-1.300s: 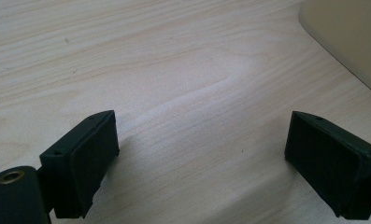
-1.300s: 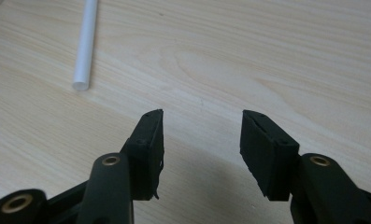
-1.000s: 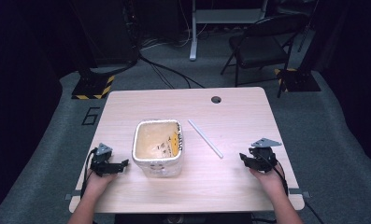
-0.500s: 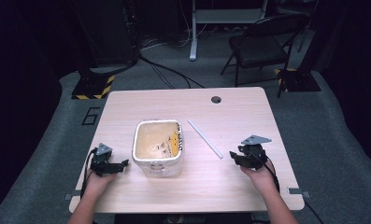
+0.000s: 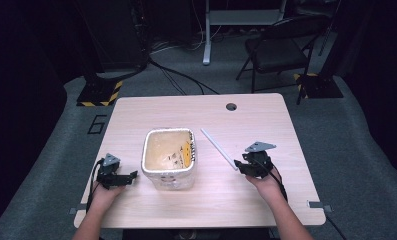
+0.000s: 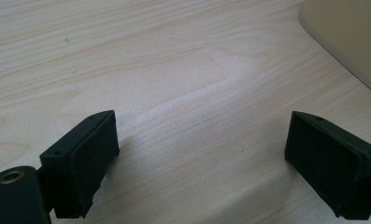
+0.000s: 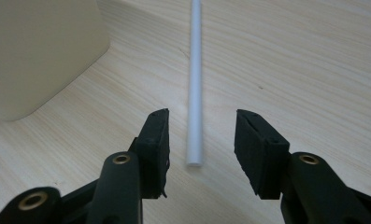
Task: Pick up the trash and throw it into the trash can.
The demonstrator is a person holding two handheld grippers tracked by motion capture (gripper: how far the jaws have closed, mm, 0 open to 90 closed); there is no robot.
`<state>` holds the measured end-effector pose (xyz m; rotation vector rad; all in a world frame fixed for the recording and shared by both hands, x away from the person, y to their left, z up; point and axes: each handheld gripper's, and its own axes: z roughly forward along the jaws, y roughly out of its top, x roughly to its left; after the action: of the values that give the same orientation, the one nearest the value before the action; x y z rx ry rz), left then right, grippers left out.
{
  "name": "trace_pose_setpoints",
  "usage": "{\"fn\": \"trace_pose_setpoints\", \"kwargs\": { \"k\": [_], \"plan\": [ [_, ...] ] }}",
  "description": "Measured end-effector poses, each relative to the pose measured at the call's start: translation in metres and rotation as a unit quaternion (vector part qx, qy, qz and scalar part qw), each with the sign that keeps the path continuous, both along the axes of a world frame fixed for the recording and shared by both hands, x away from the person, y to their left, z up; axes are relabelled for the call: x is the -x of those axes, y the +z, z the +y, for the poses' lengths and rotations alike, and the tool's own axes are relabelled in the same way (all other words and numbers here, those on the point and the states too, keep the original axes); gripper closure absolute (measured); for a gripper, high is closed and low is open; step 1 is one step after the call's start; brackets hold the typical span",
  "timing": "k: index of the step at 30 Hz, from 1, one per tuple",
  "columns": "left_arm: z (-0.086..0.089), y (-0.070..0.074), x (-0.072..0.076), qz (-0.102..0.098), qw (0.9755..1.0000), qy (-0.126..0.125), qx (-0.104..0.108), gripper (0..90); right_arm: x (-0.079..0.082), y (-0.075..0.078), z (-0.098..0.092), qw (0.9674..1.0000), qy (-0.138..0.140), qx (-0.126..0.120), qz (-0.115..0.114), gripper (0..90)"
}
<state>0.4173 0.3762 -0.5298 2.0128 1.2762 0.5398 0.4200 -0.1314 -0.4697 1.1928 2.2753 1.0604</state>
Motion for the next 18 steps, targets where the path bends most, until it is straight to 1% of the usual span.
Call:
{"fn": "trace_pose_setpoints", "kwargs": {
  "k": [7,11,15,18],
  "plan": [
    [0.0,0.0,0.0,0.0,1.0,0.0,0.0,9.5,-0.008,-0.008,0.01,1.0,0.004,0.006,0.004,55.5],
    [0.0,0.0,0.0,0.0,1.0,0.0,0.0,9.5,-0.012,-0.01,0.014,1.0,0.005,0.006,0.004,55.8],
    [0.0,0.0,0.0,0.0,1.0,0.0,0.0,9.5,-0.013,-0.012,0.016,0.9999,0.007,0.008,0.002,57.1],
    [0.0,0.0,0.0,0.0,1.0,0.0,0.0,9.5,-0.015,-0.015,0.018,0.9999,0.007,0.011,0.005,58.2]
  ]
}}
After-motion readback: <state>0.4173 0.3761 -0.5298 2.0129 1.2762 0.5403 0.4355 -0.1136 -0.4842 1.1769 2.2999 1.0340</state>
